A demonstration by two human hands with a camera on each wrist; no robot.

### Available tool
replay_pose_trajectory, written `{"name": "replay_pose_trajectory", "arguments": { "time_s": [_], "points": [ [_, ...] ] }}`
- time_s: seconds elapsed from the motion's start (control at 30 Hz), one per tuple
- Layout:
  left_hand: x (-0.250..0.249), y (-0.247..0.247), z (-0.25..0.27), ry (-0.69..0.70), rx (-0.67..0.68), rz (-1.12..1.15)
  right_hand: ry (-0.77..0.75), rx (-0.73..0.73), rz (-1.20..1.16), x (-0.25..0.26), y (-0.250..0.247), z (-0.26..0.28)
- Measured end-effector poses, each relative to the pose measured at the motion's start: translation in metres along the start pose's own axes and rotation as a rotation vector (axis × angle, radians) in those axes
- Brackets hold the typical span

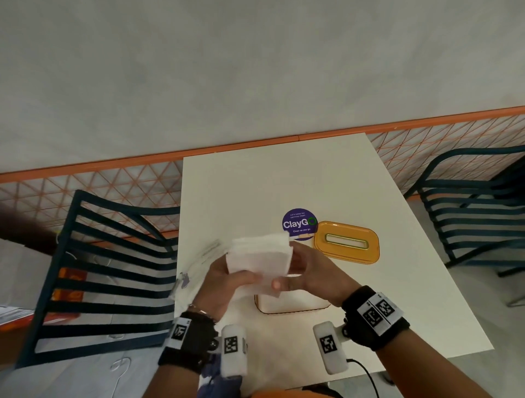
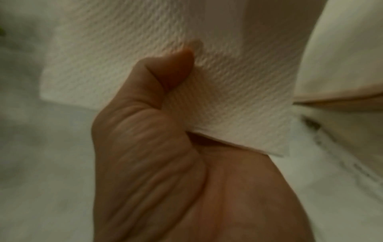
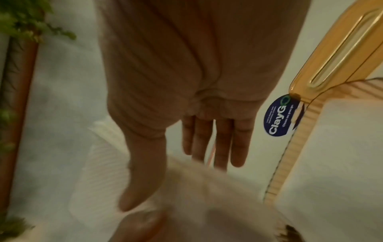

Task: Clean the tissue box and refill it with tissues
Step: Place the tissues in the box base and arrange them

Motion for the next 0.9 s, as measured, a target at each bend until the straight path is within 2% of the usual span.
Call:
{"name": "replay_pose_trajectory", "arguments": {
  "time_s": [0.1,0.23,0.47,0.63,0.77,0.9],
  "points": [
    [0.007,0.028,-0.005,0.044,0.004,-0.036,-0.097,-0.094,0.009,0.013,-0.013,0.010],
    [0.018,0.049,-0.012,0.061,-0.040,-0.122,-0.119,-0.176,0.161,0.000,-0.029,0.012],
    [0.056,0.064,-0.014,-0.005,-0.059,-0.348,0.011,-0.267,0.277,-0.044,-0.034,0.009],
    [0.066,0.070,-0.018,-0.025,-0.032,-0.416,-0.012,-0.227,0.258,-0.045,-0.028,0.005],
    [0.065,0.072,-0.018,-0.034,0.000,-0.391,-0.021,-0.249,0.081,-0.036,-0.037,0.004],
    [0.070,0.054,-0.016,-0.125,0.049,-0.261,0.001,-0.315,-0.350,-0.036,-0.062,0.009]
  ]
}}
Point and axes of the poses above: each hand's wrist, its own z-axis away from the middle knuckle, its own y-axis out of the palm, x = y × z, the point moved 9 cm from there along -z, towards the middle knuckle, and after that the axes turned 8 degrees about y, right-handed, at the moved point
